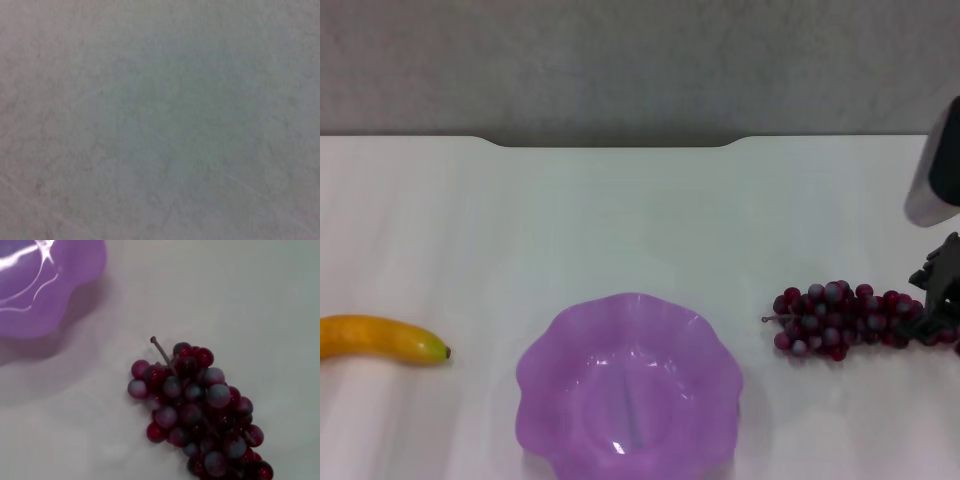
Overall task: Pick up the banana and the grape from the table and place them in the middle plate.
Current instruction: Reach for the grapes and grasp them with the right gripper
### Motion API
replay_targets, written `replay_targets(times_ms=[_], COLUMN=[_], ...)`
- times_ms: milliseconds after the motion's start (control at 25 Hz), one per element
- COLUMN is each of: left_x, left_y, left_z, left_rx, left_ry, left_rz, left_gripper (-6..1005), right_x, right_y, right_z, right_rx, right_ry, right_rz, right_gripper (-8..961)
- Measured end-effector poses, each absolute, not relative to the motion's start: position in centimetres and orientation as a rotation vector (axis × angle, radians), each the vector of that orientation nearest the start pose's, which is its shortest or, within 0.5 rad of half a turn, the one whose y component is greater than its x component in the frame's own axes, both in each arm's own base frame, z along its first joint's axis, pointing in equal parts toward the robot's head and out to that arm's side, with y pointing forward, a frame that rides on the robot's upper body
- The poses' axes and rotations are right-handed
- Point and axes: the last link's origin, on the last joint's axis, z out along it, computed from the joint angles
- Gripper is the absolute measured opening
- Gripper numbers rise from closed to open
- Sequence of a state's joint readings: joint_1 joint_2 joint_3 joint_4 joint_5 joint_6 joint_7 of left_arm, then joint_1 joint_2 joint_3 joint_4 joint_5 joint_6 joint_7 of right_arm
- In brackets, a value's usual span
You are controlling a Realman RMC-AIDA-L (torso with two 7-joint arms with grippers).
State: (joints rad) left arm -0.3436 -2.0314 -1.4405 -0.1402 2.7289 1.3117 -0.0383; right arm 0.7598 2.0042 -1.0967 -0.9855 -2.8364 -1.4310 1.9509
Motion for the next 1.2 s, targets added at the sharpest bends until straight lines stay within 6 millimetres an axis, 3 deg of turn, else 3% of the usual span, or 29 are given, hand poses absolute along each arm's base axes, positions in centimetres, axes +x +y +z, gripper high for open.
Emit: replay_targets(times_ms=[280,760,1200], left_x=[-36.6,-36.9,-36.9], left_y=[30.7,30.5,30.4], left_z=[5.7,6.0,6.1], left_rx=[-1.369,-1.365,-1.365], left_ry=[-0.346,-0.346,-0.334], left_rz=[-0.578,-0.571,-0.561], left_gripper=[890,890,890], right_x=[24.0,23.5,25.3], right_y=[41.2,42.0,41.5], right_z=[3.9,3.2,2.0], right_rx=[-2.592,-2.558,-2.568], right_ry=[0.407,0.359,0.392], right_rz=[-0.894,-0.940,-0.967], right_gripper=[820,825,824])
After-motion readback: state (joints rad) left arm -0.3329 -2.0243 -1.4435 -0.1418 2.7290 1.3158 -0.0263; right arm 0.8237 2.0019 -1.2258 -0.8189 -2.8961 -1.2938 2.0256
